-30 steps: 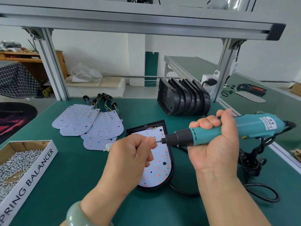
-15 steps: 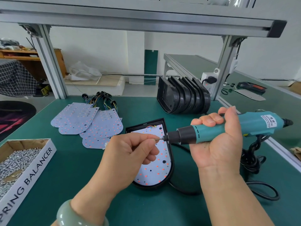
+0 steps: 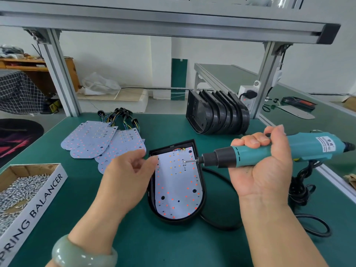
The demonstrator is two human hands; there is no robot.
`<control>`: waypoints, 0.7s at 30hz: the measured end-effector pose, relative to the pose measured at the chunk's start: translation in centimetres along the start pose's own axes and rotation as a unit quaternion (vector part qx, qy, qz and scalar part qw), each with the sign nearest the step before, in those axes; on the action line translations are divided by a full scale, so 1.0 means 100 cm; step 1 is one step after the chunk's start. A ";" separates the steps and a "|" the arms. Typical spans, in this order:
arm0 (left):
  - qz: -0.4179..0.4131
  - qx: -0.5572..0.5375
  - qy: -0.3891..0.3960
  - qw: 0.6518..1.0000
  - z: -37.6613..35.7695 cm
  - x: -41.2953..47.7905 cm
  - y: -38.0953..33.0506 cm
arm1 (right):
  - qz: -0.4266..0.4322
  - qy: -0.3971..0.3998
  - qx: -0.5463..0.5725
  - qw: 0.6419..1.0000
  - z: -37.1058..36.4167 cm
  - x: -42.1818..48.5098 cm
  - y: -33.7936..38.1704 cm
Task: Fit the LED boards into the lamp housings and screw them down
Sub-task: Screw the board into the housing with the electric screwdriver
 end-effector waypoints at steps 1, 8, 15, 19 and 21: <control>0.033 0.076 -0.004 0.997 -0.001 0.004 0.010 | 0.006 -0.002 -0.004 1.000 0.001 0.001 0.002; 0.101 0.244 0.109 0.958 -0.053 0.018 0.011 | 0.033 0.003 -0.064 0.997 0.002 0.004 -0.002; 0.112 0.187 0.149 0.964 -0.063 0.017 0.016 | 0.020 0.032 -0.123 0.992 -0.017 0.023 -0.037; 0.096 0.199 0.154 0.963 -0.068 0.019 0.012 | 0.018 0.055 -0.172 0.983 -0.025 0.030 -0.062; 0.090 0.190 0.149 0.966 -0.069 0.019 0.010 | 0.015 0.068 -0.190 0.979 -0.028 0.032 -0.071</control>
Point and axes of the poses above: each hand's wrist, its own x-axis towards the middle knuckle, its own z-axis out of the back of the hand, y = z × x, the point moved 9 cm from there along x, towards the middle knuckle, and after that the axes turned 4 degrees about z, right-handed, at the moved point
